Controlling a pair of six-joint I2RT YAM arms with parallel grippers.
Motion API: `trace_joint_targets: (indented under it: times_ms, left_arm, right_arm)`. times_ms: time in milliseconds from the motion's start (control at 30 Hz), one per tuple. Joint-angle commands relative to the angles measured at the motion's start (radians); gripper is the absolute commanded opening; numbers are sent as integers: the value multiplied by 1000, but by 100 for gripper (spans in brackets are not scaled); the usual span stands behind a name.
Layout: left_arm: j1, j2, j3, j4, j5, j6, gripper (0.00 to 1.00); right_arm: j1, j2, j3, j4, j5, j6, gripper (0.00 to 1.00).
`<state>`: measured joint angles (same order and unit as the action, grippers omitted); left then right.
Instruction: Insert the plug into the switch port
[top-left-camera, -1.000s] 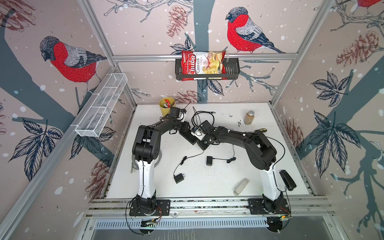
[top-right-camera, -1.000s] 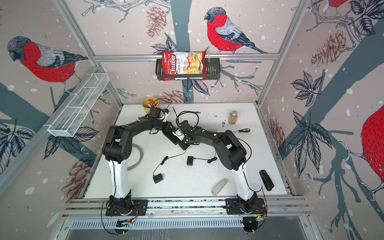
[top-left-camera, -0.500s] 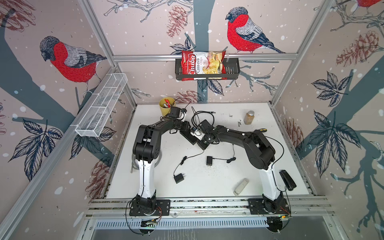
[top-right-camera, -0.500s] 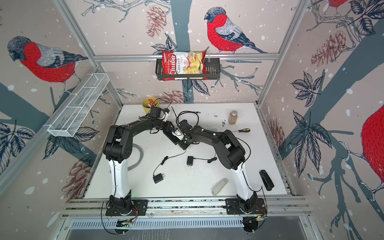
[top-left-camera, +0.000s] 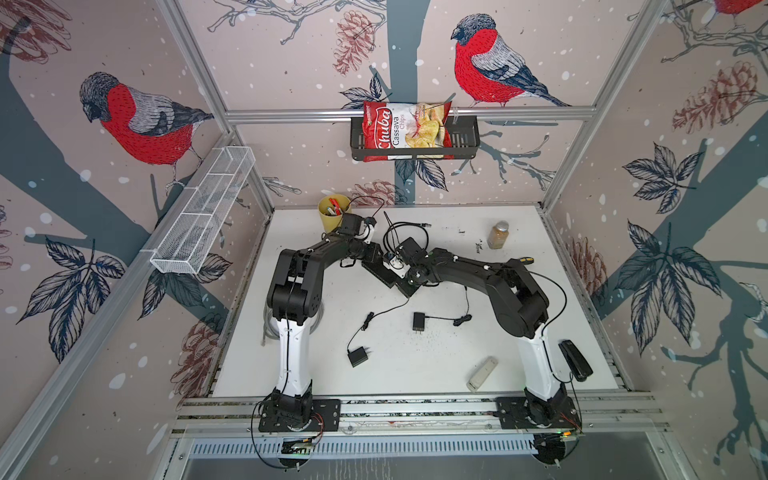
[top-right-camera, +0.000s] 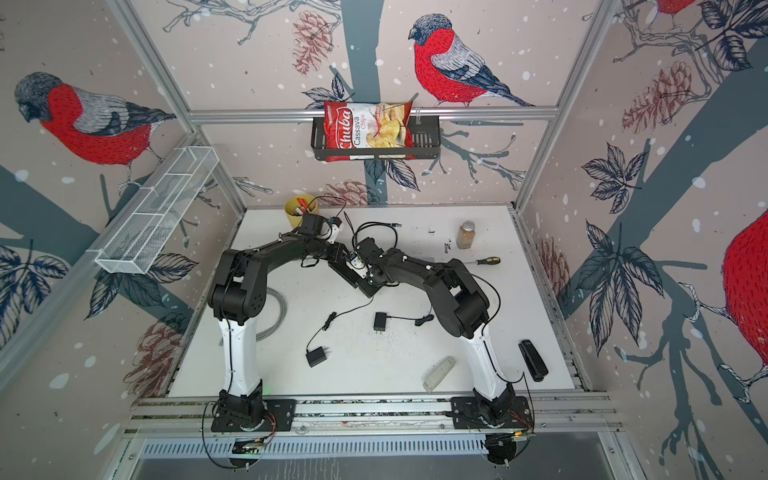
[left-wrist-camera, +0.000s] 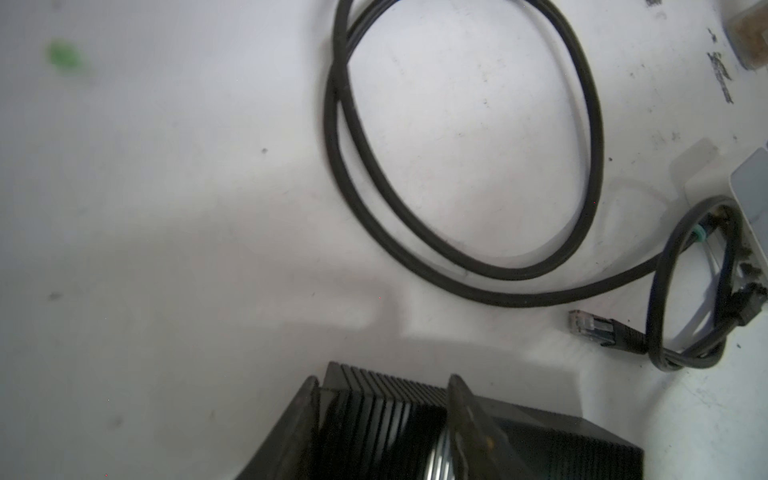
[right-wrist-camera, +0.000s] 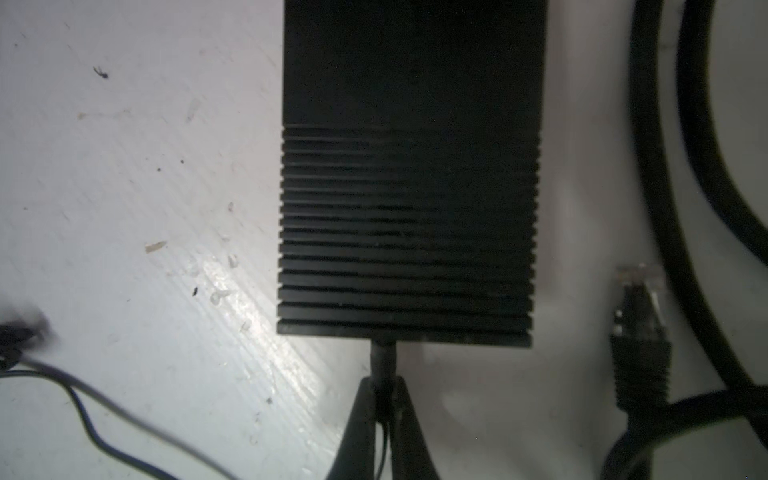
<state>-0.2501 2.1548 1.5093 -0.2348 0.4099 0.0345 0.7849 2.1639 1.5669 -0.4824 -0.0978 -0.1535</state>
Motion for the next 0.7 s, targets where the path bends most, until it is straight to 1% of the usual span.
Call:
trace_joint_targets:
  times_ms: [0, 167, 333, 467, 667]
  left_arm:
    - [-23, 34, 44, -109, 40, 65, 47]
    - [-34, 54, 77, -136, 19, 88, 45]
    - [-47, 54, 60, -135, 13, 104, 43]
    - [-55, 50, 60, -147, -1, 129, 43]
    - [-64, 48, 54, -148, 30, 137, 41]
  right_arm:
    - [4, 22, 17, -15, 79, -15, 3]
    - [2, 30, 39, -40, 93, -39, 3]
    - [-3, 33, 54, -39, 95, -20, 3]
    - [-7, 45, 87, -58, 128, 0, 3]
    - [-10, 50, 119, -53, 123, 21, 3]
